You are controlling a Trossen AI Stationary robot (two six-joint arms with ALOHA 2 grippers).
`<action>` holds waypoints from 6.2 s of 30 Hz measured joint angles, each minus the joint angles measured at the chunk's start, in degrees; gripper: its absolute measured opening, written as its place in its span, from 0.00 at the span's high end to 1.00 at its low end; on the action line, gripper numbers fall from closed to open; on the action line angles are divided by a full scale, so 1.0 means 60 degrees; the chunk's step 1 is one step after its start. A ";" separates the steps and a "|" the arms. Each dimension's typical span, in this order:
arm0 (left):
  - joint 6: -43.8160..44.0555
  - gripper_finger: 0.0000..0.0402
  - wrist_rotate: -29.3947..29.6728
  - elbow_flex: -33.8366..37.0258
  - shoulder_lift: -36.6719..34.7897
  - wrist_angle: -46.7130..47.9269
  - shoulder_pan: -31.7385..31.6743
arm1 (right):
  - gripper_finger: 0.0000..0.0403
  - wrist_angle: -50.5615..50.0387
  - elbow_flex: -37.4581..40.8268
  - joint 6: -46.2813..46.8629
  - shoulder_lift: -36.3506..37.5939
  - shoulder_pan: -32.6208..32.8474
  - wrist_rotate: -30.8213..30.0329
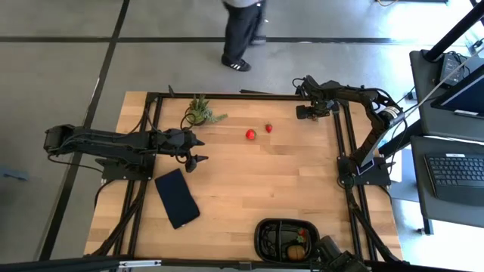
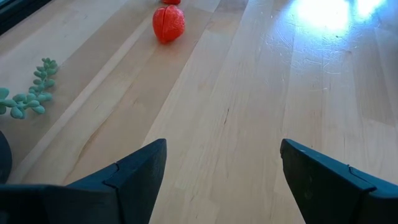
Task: Pick and placing Produce into tupperware
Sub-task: Put the small red strawberry into the black container
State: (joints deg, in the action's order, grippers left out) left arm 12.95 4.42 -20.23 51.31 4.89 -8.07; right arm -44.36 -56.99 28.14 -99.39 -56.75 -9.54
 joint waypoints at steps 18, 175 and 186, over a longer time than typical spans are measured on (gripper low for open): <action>0.0004 0.25 0.0001 0.0000 -0.0001 0.0000 0.0002 | 0.59 0.0017 0.0004 0.0016 0.0000 -0.0004 0.0002; 0.0827 0.25 -0.0647 0.0000 -0.0004 0.0328 0.0003 | 0.43 0.0277 -0.2302 0.8609 0.0000 1.5628 0.2108; 0.0823 0.25 -0.0647 0.0000 -0.0002 0.0328 0.0001 | 0.43 -0.0298 -0.2981 0.5749 0.0000 1.4051 0.2932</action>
State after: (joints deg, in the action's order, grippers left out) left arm 17.89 0.54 -20.23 51.30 6.85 -8.07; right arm -46.14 -74.88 62.63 -99.39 27.55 8.05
